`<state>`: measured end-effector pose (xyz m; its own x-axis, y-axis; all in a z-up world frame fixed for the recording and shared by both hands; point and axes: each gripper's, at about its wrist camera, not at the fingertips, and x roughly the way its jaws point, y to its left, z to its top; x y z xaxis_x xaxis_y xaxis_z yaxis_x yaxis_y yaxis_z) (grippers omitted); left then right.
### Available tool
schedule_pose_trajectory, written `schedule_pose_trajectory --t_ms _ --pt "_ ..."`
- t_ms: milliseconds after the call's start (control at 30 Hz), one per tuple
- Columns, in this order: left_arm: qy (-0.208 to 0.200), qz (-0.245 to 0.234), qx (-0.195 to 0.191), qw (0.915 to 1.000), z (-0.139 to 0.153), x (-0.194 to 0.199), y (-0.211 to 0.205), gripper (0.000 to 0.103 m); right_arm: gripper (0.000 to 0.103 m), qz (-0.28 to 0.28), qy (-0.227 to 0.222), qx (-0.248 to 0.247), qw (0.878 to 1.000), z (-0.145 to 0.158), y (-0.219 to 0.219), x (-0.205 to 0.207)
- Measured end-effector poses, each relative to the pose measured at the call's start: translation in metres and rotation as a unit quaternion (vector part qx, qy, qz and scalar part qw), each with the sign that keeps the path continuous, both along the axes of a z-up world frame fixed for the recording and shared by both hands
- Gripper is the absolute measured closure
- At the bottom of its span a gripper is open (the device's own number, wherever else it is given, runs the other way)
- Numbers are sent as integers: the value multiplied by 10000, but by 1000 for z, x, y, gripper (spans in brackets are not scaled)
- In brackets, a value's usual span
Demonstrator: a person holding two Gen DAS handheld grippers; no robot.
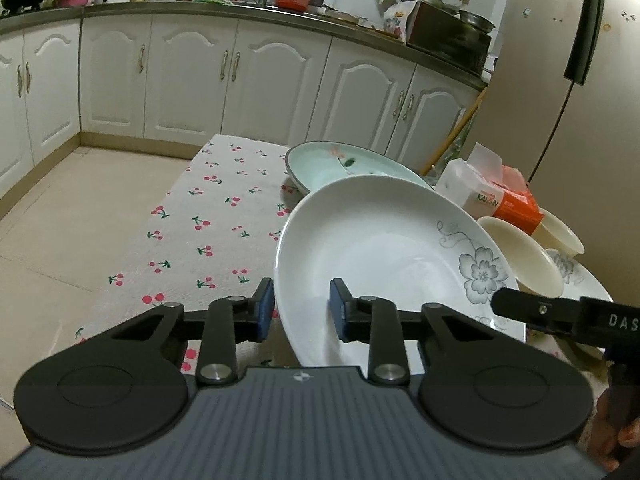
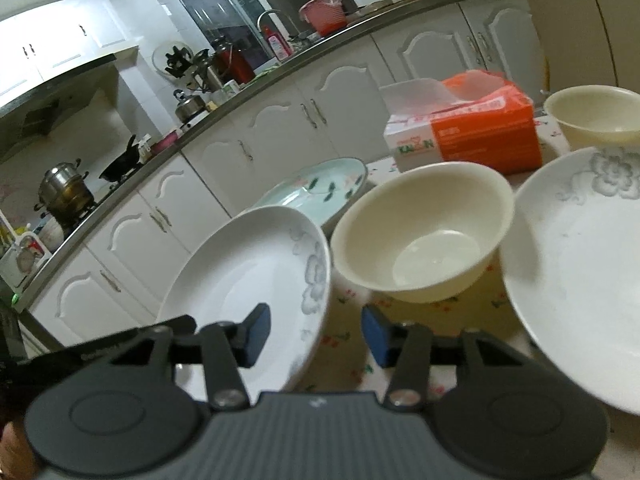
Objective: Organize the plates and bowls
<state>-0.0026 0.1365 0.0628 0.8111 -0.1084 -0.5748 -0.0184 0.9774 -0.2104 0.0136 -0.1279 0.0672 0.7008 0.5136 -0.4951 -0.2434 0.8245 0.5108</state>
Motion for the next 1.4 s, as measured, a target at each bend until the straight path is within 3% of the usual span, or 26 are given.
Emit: schedule_pose_trajectory --t_ms 200,600,1200,1400 --pt "-72 17 99 9999 1 -2 -4 72 51 248 -142 23 9996 5 8 3" --pt "-97 277 221 9993 1 -15 -5 75 48 396 -668 -992 9920 16 34 -13" --pt "-137 693 265 9972 14 -73 16 76 48 1009 -1172 -1378 9783 24 67 -54" --pt "-90 906 205 9956 19 -104 27 76 48 1229 -1206 -1265 9769 25 78 -75"
